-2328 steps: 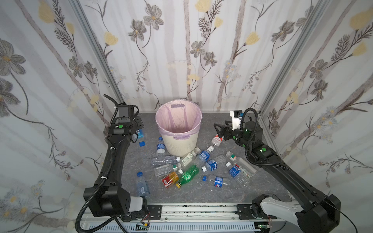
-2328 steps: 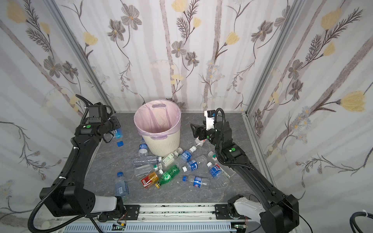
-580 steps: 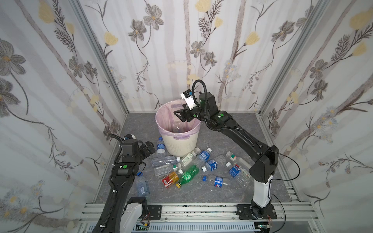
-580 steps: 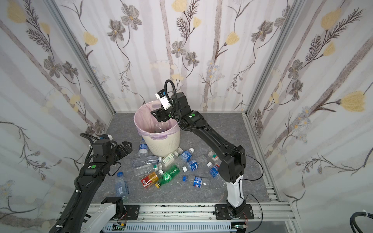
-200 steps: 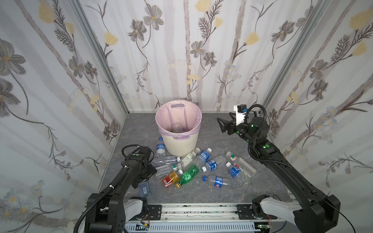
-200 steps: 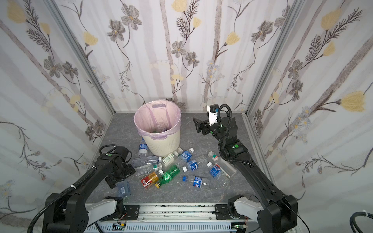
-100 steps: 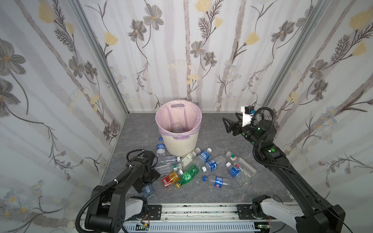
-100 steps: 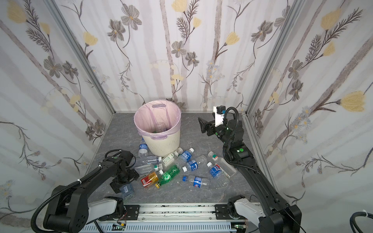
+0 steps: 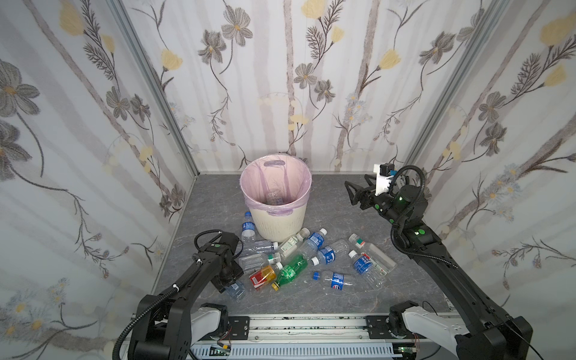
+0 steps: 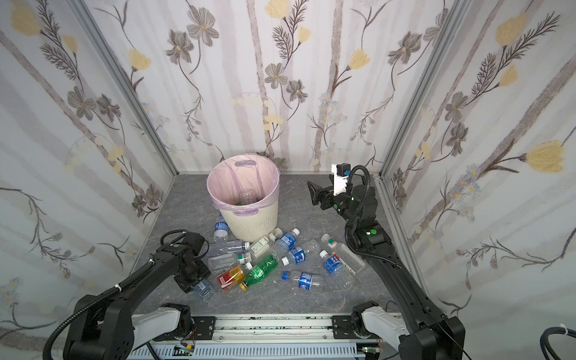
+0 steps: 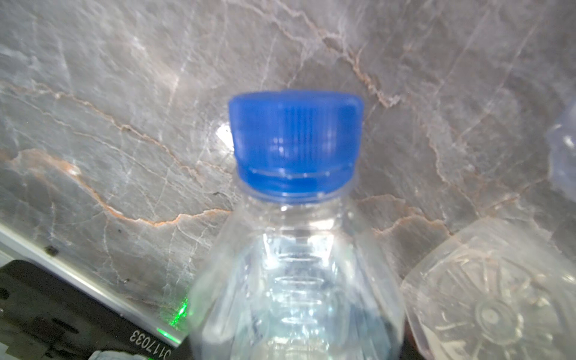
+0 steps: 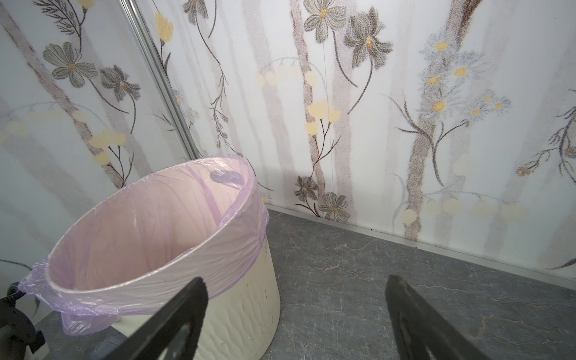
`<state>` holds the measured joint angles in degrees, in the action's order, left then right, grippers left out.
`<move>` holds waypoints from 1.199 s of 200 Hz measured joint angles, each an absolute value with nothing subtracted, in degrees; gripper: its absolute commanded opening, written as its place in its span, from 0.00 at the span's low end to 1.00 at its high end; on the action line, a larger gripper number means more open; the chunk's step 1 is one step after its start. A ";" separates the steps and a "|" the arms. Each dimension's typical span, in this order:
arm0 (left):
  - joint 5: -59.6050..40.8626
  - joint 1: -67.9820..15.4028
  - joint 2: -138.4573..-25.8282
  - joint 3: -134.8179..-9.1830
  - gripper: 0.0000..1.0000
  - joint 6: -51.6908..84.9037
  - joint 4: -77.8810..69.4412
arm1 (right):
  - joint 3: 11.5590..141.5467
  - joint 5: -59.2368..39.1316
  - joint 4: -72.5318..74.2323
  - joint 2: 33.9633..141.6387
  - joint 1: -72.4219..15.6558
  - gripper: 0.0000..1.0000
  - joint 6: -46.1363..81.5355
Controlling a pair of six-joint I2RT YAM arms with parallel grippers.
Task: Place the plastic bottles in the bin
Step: 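Lift the blue-capped bottle with the left gripper and carry it over the bin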
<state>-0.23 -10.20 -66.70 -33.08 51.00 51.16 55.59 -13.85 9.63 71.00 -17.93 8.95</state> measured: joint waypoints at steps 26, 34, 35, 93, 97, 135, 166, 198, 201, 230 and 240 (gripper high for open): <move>-0.21 -10.26 -65.69 -32.99 0.46 51.11 50.98 | 55.59 -13.85 10.13 71.33 -17.89 0.90 9.37; -0.19 -10.31 -65.21 -32.99 0.44 51.13 50.96 | 55.59 -13.89 10.13 71.33 -17.85 0.90 9.54; -0.19 -10.31 -65.17 -32.99 0.44 51.13 50.96 | 55.59 -13.93 10.13 71.33 -17.82 0.90 9.54; 0.67 -10.00 -62.92 -34.46 0.49 51.13 51.42 | 55.59 -14.72 10.44 71.79 -17.50 0.90 10.00; 0.95 -9.93 -62.87 -34.98 0.50 51.05 51.57 | 55.59 -14.79 10.44 71.96 -17.45 0.90 10.04; 5.43 -7.75 -62.33 -43.09 0.50 47.29 53.76 | 55.64 -15.16 10.39 73.14 -17.28 0.90 11.07; 8.84 -5.19 -60.60 -48.80 0.48 43.77 55.31 | 56.36 -15.31 10.26 74.39 -17.23 0.90 11.51; 12.16 -3.31 -60.69 -56.27 0.46 39.94 56.49 | 57.36 -15.05 9.67 75.88 -17.23 0.89 11.99; 12.51 -3.25 -60.77 -57.17 0.46 39.31 56.58 | 57.47 -14.98 9.52 76.07 -17.23 0.89 12.08; 13.69 -3.22 -62.52 -64.47 0.45 36.40 56.82 | 58.11 -14.39 7.68 77.38 -17.19 0.89 14.09; 13.69 -3.22 -63.22 -67.00 0.44 35.68 56.71 | 58.22 -14.17 7.09 77.87 -17.19 0.89 14.59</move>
